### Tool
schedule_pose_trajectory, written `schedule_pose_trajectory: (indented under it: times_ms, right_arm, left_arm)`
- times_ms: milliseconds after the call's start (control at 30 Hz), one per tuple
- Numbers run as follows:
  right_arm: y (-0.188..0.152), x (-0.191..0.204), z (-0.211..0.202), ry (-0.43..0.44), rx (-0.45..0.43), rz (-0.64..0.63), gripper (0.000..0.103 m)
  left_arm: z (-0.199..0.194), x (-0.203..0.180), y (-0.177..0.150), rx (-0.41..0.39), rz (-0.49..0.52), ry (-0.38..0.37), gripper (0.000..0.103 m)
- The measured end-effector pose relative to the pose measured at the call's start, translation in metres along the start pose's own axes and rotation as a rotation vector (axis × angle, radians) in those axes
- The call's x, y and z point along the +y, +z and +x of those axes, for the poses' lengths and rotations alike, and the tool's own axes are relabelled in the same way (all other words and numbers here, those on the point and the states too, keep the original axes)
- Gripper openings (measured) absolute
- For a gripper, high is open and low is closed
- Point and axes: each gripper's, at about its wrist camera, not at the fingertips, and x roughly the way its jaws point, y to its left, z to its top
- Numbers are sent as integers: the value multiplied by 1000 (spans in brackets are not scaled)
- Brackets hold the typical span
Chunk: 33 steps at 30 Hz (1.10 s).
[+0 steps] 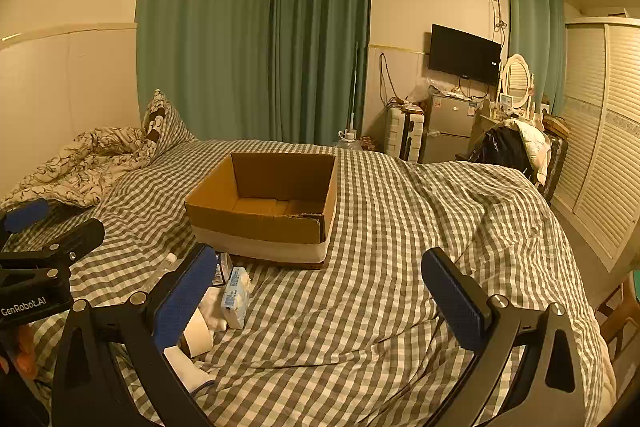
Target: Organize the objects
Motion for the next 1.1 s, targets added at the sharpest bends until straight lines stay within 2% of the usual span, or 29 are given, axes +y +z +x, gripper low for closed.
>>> schedule_pose_trajectory:
  times_ms: [1100]
  right_arm:
    - [-4,-1,3,8,11,4,103]
  left_arm:
    - [0,0,-6,11,-3,-2,103]
